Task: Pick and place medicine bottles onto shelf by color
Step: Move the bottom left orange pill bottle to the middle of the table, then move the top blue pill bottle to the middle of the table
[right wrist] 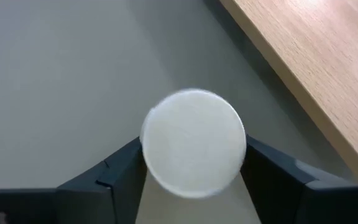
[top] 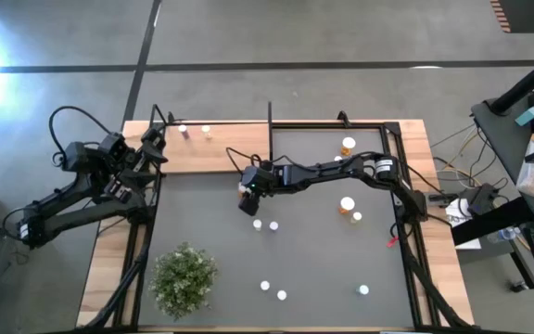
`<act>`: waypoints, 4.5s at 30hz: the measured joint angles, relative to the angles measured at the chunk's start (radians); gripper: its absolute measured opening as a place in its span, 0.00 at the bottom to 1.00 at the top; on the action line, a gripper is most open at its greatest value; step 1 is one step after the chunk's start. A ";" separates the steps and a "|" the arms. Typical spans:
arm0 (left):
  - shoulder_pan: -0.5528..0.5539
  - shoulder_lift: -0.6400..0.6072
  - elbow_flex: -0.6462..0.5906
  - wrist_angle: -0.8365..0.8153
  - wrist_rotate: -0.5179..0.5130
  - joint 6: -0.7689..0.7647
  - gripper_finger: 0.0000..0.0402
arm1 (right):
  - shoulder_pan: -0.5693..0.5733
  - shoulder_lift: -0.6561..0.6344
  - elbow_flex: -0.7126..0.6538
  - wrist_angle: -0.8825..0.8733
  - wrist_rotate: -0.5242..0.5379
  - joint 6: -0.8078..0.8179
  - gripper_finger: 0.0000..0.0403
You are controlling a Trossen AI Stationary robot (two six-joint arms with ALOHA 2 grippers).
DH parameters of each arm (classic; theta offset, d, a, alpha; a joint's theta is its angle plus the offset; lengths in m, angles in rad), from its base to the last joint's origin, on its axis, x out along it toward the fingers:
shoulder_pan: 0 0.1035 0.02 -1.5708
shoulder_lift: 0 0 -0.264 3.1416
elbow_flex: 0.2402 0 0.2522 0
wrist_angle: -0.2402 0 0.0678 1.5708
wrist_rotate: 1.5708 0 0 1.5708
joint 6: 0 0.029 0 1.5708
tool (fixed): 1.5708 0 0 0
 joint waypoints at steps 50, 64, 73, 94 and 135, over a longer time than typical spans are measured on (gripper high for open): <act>0.000 -0.004 0.000 0.000 0.008 -0.028 0.48 | 0.246 -0.183 -0.101 -0.384 -0.053 -0.140 0.70; 0.000 -0.013 0.000 0.000 0.009 -0.028 0.48 | 0.246 -0.148 -0.101 -0.366 -0.054 -0.140 0.56; 0.000 -0.013 0.000 0.000 0.009 -0.028 0.48 | 0.246 -0.148 -0.101 -0.365 -0.057 -0.128 0.37; 0.000 -0.013 -0.002 -0.001 0.009 -0.028 0.48 | 0.139 -0.148 -0.101 -0.251 -0.087 -0.185 0.30; 0.000 -0.013 -0.005 -0.001 0.008 -0.017 0.48 | -0.015 -0.124 -0.102 -0.118 -0.106 -0.256 0.29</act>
